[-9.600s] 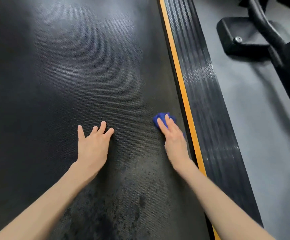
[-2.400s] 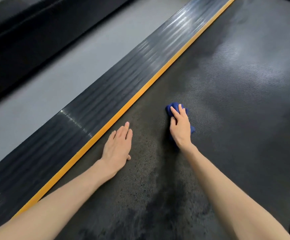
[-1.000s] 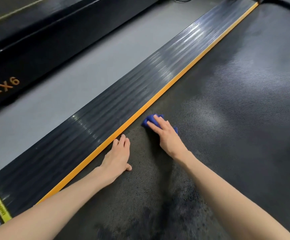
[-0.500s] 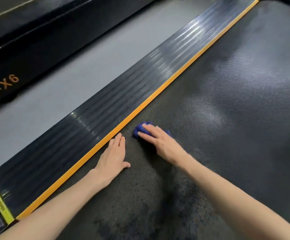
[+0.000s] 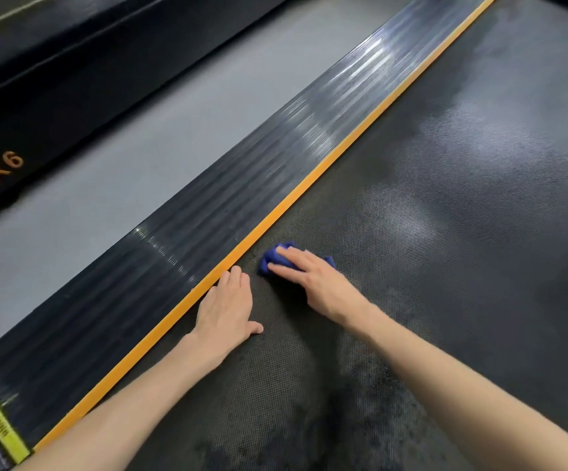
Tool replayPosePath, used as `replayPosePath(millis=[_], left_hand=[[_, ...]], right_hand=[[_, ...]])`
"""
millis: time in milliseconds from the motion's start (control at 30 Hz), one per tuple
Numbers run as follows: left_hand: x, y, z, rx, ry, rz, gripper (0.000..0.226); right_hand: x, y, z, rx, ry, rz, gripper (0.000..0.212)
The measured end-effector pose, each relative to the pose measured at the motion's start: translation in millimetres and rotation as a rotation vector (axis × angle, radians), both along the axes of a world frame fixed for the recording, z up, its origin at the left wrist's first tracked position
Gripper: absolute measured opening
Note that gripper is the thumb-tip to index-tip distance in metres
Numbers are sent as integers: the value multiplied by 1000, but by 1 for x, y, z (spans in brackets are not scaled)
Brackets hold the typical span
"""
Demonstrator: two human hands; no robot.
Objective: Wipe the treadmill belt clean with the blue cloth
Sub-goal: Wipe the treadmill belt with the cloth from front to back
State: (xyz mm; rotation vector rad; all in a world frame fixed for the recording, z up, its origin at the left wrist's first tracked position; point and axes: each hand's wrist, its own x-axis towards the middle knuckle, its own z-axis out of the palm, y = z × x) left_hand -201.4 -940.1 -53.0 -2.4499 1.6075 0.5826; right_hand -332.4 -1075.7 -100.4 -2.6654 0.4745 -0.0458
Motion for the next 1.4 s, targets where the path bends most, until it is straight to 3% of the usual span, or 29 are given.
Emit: replayPosePath(millis=[133,200,267,367,433,500,567,667,733,833,900,967,1100,1167,1300,1400], left_hand=[[2,3,-1,-14,23,2,87],[2,3,-1,-12,25,5,87],[1,3,-1,-15,7,-4,87],[2,4,-3,-9,-13,-27,88],[3,6,-4,-20,9,-28,89],[3,6,-3,-27,34,-24,88],[3,6,-3,-22,46,-20,88],[3,5,-2,-3,33,-27,89],[1,2,-1,15,25,-26,89],[0,-1,0,34,9,-17,86],[1,0,1,24,20,-13,85],[3,2,1,19,28,-11,88],[2,4,3,22,30,-16,89],[2,3,4,26,30,-23,87],[-1,-3,5,68,22,-15,78],[-3,-7,6,98,19,-13,79]], right_hand=[[15,-59,4,48,16,-557,76],[32,-48,6,107,-35,-706,70],[37,-6,5,119,-104,-548,63],[9,52,-7,19,-95,-81,64],[-17,34,-13,-27,-68,-7,65],[-38,-2,-14,-45,-99,-228,59],[-56,-37,-5,-16,-91,-591,62],[-51,-39,3,54,-98,-972,66],[-32,0,2,67,-153,-850,66],[-28,73,-11,114,-88,-292,78],[-54,65,-14,65,-62,-132,78],[-89,28,-12,50,-95,-346,75],[-146,-35,4,34,-32,-1028,74],[-130,-27,4,-4,-81,-1111,64],[-74,53,-18,34,-169,-708,44],[-74,77,-22,40,-129,-318,61]])
